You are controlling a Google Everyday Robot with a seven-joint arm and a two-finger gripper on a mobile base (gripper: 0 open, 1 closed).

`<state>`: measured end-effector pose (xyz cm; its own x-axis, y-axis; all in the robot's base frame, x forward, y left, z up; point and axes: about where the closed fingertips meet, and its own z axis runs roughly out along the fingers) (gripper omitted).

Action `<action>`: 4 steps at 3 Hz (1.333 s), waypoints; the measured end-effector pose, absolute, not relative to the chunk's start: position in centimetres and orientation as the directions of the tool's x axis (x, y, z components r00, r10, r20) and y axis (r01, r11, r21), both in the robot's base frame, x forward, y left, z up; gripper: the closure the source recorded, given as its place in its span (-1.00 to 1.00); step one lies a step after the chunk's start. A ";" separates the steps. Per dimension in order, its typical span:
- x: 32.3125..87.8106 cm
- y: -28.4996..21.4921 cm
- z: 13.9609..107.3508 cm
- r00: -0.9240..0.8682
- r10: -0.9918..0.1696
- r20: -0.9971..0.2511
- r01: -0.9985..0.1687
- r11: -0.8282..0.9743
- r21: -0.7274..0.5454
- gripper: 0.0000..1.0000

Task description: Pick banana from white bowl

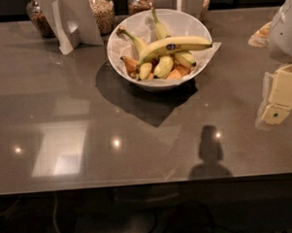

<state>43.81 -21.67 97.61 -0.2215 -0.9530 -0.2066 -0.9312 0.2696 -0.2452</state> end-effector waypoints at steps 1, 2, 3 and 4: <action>43.8 -21.7 97.6 -0.222 -0.953 -0.207 -0.931 0.270 -0.245 -1.00; 45.4 -21.0 97.5 -0.233 -0.942 -0.243 -0.923 0.293 -0.249 -1.00; 48.1 -20.0 97.4 -0.228 -0.930 -0.289 -0.919 0.304 -0.252 -1.00; 51.3 -18.7 97.6 -0.197 -0.925 -0.326 -0.919 0.290 -0.268 -1.00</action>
Offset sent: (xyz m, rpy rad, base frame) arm 0.0345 0.0122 -0.0070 0.0778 -0.0129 -0.0363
